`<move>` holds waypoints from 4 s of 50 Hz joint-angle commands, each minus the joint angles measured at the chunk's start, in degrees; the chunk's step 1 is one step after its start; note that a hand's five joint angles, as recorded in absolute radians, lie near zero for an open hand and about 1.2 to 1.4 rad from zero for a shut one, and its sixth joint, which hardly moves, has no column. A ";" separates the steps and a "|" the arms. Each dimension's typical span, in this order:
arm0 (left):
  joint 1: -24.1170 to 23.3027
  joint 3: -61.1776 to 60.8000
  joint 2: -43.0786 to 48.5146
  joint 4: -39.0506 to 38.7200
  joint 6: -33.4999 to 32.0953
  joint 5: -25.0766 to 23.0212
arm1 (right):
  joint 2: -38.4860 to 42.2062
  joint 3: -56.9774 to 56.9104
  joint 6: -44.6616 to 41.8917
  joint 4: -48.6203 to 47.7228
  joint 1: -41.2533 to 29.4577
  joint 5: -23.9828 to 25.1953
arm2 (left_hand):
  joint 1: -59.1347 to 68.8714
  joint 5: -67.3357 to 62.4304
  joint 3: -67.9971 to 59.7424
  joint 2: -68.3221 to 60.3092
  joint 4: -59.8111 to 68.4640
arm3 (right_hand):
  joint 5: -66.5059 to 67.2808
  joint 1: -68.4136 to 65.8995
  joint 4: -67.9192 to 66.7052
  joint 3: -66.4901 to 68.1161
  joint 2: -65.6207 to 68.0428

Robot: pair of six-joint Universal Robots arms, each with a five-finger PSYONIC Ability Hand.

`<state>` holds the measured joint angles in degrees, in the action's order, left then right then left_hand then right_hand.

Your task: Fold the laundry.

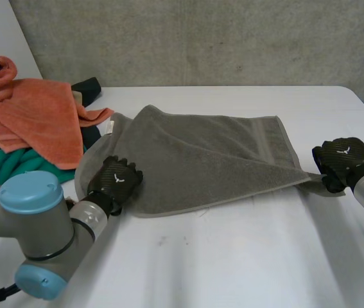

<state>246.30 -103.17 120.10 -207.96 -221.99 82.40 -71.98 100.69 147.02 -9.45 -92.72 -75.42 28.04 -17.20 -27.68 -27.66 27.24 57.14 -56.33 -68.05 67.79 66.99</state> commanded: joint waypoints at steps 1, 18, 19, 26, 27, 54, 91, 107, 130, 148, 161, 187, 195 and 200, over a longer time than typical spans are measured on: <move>0.68 4.11 3.20 -1.40 -1.17 1.19 | 0.00 0.12 -0.07 0.04 0.26 -0.08 | 21.64 -22.48 -22.01 -22.02 22.45 | 12.86 -23.67 -11.95 12.21 13.01; -0.11 -0.98 -16.21 14.39 -0.82 1.63 | -6.15 -8.05 -14.90 26.03 2.37 0.80 | 51.96 -52.80 -52.32 -52.34 52.76 | 12.86 -23.67 -11.95 12.21 13.01; -0.20 -0.98 -17.17 17.90 -0.82 1.71 | -6.67 -8.58 -16.92 28.41 2.72 0.71 | 51.96 -52.80 -52.32 -52.34 52.76 | 12.86 -23.67 -11.95 12.21 13.01; -0.11 -0.36 -19.03 43.15 0.15 1.10 | -9.32 -7.53 -31.00 45.91 5.97 0.79 | 51.96 -52.80 -52.32 -52.34 52.76 | 12.86 -23.67 -11.95 12.21 13.01; -0.20 -0.19 -18.94 43.25 0.15 1.10 | -9.06 -7.09 -31.35 46.62 5.89 0.97 | 51.96 -52.80 -52.32 -52.34 52.76 | 12.86 -23.67 -11.95 12.21 13.01; 0.41 55.79 3.74 -3.40 -6.44 5.84 | 0.36 -39.70 -8.69 -14.52 -5.36 -8.61 | 51.96 -52.80 -52.32 -52.34 52.76 | 12.86 -23.67 -11.95 12.21 13.01; -2.04 2.90 -11.46 22.82 -2.13 3.38 | -1.48 -6.22 -24.66 34.38 4.99 -4.48 | 51.96 -52.80 -52.32 -52.34 52.76 | 12.86 -23.67 -11.95 12.21 13.01; -4.68 14.21 -7.27 35.00 -4.60 3.91 | -0.80 -9.01 -29.25 29.41 5.28 -2.63 | 51.96 -52.80 -52.32 -52.34 52.76 | 12.86 -23.67 -11.95 12.21 13.01; -4.86 36.99 18.06 7.84 -15.05 13.76 | 28.03 -34.15 -26.26 -4.35 -5.54 -5.00 | 42.65 -43.49 -43.02 -43.04 43.46 | 12.86 -23.67 -11.95 12.21 13.01; -3.38 25.41 4.99 3.34 -11.64 13.58 | 21.20 -33.11 -16.34 -6.03 -6.51 -4.92 | -18.04 17.20 17.68 17.66 -17.24 | -57.14 46.33 58.05 -57.79 -56.99; 4.54 17.74 -1.28 12.92 -2.66 0.58 | 12.31 -23.52 -8.95 15.41 -0.53 1.41 | -18.04 17.20 17.68 17.66 -17.24 | -57.14 46.33 58.05 -57.79 -56.99; 8.86 45.87 19.38 7.48 5.07 10.51 | 11.43 -15.27 -4.37 14.46 5.09 4.66 | -14.13 13.29 13.76 13.74 -13.32 | -57.14 46.33 58.05 -57.79 -56.99; 6.83 35.25 12.62 7.04 5.42 6.81 | 9.49 -11.49 -5.51 14.19 6.41 5.10 | -14.80 13.96 14.43 14.41 -13.99 | -53.03 42.22 53.93 -53.67 -52.87; 5.86 29.44 10.68 7.12 5.60 6.81 | 9.49 -10.52 -7.18 13.67 6.77 6.07 | -14.63 13.79 14.27 14.25 -13.83 | -50.34 39.53 51.24 -50.98 -50.18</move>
<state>253.40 -65.74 134.20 -201.02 -216.38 90.15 -62.39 88.66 141.67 4.73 -86.61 -70.33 11.39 -2.70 -11.88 -11.76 11.66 3.49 -11.09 -13.17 12.02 12.31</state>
